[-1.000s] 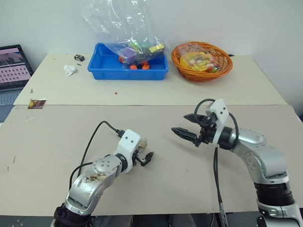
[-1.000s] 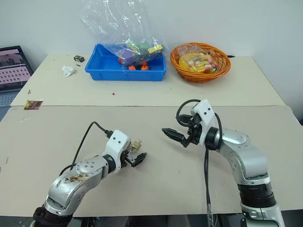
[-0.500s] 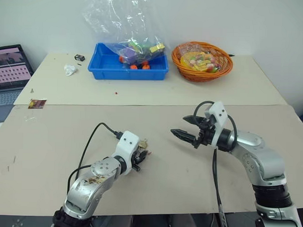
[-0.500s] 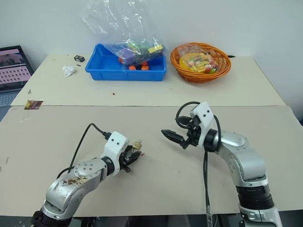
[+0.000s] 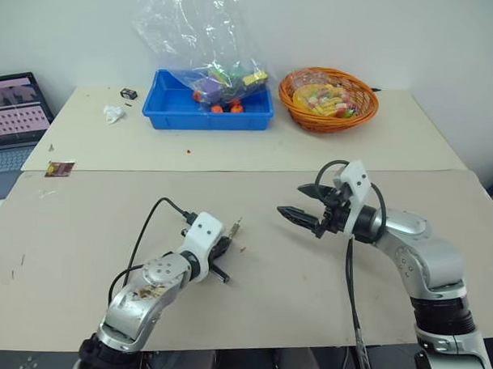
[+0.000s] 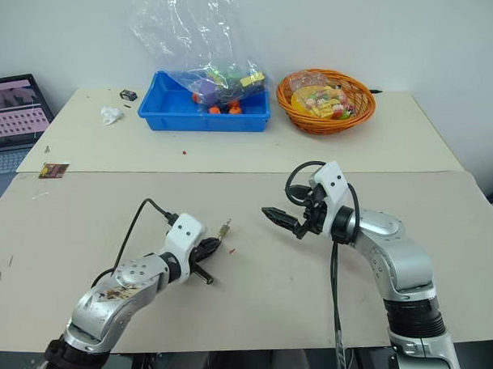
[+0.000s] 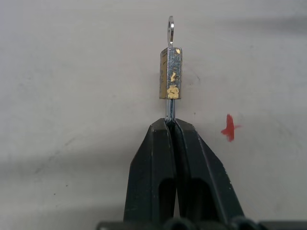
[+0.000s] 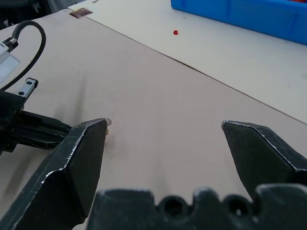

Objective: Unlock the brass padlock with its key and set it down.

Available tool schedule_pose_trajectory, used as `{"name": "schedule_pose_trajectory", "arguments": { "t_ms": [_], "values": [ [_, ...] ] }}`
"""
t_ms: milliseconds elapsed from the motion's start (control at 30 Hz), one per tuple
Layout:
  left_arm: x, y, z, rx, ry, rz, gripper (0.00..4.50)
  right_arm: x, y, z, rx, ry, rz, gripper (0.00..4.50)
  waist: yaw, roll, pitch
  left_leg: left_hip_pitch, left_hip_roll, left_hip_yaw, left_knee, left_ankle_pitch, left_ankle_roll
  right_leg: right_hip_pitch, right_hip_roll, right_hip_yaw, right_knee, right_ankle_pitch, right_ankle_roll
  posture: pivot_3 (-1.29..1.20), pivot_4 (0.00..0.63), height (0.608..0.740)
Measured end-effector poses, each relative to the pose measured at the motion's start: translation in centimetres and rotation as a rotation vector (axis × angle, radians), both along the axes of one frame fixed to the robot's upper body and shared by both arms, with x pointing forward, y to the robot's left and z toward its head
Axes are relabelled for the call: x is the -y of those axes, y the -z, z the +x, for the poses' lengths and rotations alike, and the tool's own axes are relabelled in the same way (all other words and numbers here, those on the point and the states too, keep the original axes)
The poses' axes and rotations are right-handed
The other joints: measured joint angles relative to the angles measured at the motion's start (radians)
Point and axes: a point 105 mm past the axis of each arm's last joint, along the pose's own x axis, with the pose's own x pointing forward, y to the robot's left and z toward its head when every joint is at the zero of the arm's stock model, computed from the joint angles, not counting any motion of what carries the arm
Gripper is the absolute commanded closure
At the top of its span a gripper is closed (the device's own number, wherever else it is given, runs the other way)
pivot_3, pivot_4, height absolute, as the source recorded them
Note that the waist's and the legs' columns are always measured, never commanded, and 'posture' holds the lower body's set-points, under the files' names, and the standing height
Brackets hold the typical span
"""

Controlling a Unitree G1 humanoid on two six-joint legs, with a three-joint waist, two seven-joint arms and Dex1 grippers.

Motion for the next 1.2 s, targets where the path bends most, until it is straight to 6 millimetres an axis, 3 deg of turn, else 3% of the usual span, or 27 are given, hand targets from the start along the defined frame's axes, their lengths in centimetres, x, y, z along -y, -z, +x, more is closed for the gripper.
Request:
{"name": "schedule_pose_trajectory", "arguments": {
  "t_ms": [133, 267, 600, 733, 1000, 1033, 1200],
  "values": [
    [-2.6, -0.2, 0.0, 0.014, 0.025, 0.074, 4.45, -0.2, 0.1, 0.1, 0.0, 0.005, 0.011, 0.0, -0.002, 0.0, 0.0, 0.0, 0.001, 0.0, 0.0, 0.0, 0.0, 0.0, 0.0, 0.0, 0.001, 0.0, 0.0, 0.0, 0.15, 0.74],
    [-3.9, -0.5, -0.1, 0.004, 0.093, 0.103, 4.45, -0.6, 0.2, 0.1, 0.001, 0.002, 0.022, 0.0, -0.001, 0.0, 0.0, 0.0, 0.0, 0.0, 0.0, 0.0, 0.0, -0.001, 0.0, 0.0, 0.0, 0.0, 0.0, 0.0, 0.15, 0.74],
    [-1.9, -2.2, -4.0, -0.121, 0.581, -0.005, 4.45, -1.0, 1.1, 0.5, -0.002, 0.019, 0.033, 0.0, 0.0, 0.0, 0.0, -0.003, 0.0, 0.0, 0.0, 0.0, 0.0, -0.003, 0.0, 0.0, 0.0, 0.001, -0.002, 0.0, 0.15, 0.74],
    [-1.8, -2.6, -3.2, -0.098, 0.642, 0.034, 3.27, -0.9, 1.7, 0.3, -0.011, 0.028, 0.04, 0.0, 0.0, 0.0, 0.0, -0.003, 0.0, 0.0, 0.0, 0.0, 0.0, -0.003, 0.0, 0.0, 0.0, 0.0, -0.001, 0.0, 0.15, 0.74],
    [-2.0, -2.1, -2.9, -0.097, 0.693, 0.075, 0.29, -0.6, 2.2, 0.2, -0.013, 0.043, 0.042, 0.0, -0.003, 0.0, 0.0, -0.003, 0.0, 0.0, 0.0, 0.0, 0.0, -0.004, 0.0, 0.0, 0.001, 0.002, -0.003, 0.0, 0.15, 0.74],
    [-2.0, -2.0, -2.9, -0.096, 0.697, 0.077, 0.08, -0.6, 2.2, 0.1, -0.016, 0.044, 0.042, 0.0, -0.003, 0.0, 0.0, -0.003, 0.0, 0.0, 0.0, 0.0, 0.0, -0.004, 0.0, 0.0, 0.0, 0.001, -0.002, 0.0, 0.15, 0.74],
    [-2.0, -2.0, -2.8, -0.083, 0.702, 0.085, 0.08, -0.5, 2.3, 0.2, -0.015, 0.054, 0.041, 0.0, -0.003, 0.0, 0.0, -0.003, 0.0, 0.0, 0.0, 0.0, 0.0, -0.004, 0.0, 0.0, 0.0, 0.001, -0.003, 0.0, 0.15, 0.74]
  ]
}}
